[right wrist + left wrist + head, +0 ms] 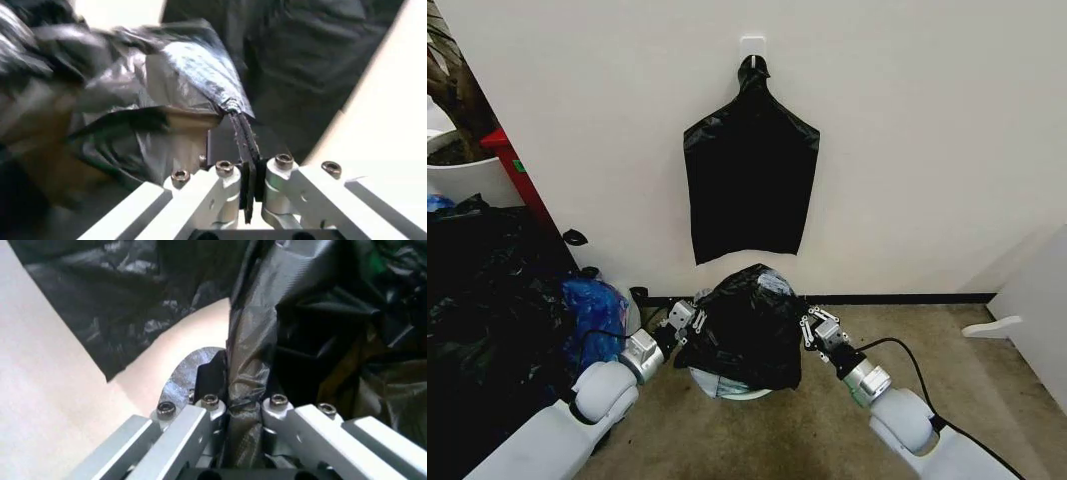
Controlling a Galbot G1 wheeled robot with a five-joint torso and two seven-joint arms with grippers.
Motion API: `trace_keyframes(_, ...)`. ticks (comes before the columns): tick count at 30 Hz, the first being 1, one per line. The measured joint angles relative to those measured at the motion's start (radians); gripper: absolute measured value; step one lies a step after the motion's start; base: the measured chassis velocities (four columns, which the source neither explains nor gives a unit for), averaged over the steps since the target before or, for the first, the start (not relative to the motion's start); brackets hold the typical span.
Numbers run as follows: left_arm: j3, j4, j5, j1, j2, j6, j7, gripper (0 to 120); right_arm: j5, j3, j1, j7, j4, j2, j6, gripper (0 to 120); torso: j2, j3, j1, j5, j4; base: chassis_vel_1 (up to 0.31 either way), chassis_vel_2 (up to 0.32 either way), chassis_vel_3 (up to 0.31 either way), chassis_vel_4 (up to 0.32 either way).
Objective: Place the garbage bag over the trash bin.
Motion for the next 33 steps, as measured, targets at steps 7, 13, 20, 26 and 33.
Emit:
trace_keyframes(7, -0.022, -0.002, -0.034, 0.003, -0.001, -0.048, 0.045, 4, 0.01, 0.001, 0.011, 0.025, -0.058, -0.007, -0.049, 0, 0.0, 0.0, 0.0, 0.0001, -0.0001, 0.0, 0.0, 0.0, 0.0)
trace_keyframes(13, -0.031, 0.004, -0.104, -0.008, -0.003, -0.078, 0.121, 4, 0.004, -0.004, 0.027, 0.01, -0.112, -0.001, -0.053, 0, 0.0, 0.0, 0.0, 0.0, 0.0, 0.0, 0.0, 0.0, 0.0)
trace_keyframes(20, -0.034, 0.026, -0.162, -0.031, -0.021, -0.068, 0.11, 4, -0.074, 0.0, 0.052, -0.03, -0.22, 0.01, 0.053, 0, 0.0, 0.0, 0.0, 0.0, -0.0001, 0.0, 0.0, 0.0, 0.0)
trace_keyframes(26, -0.031, 0.031, -0.231, -0.047, -0.038, -0.013, 0.051, 4, -0.232, 0.025, 0.072, 0.037, -0.315, 0.027, 0.108, 18, 0.0, 0.0, 0.0, 0.0001, 0.0002, 0.0, 0.0, 0.0, 0.0)
trace_keyframes(33, -0.027, 0.001, -0.376, -0.067, -0.059, 0.128, -0.129, 4, -0.002, 0.002, -0.03, 0.227, -0.179, -0.004, -0.035, 42, 0.0, 0.0, 0.0, 0.0001, -0.0002, 0.0, 0.0, 0.0, 0.0)
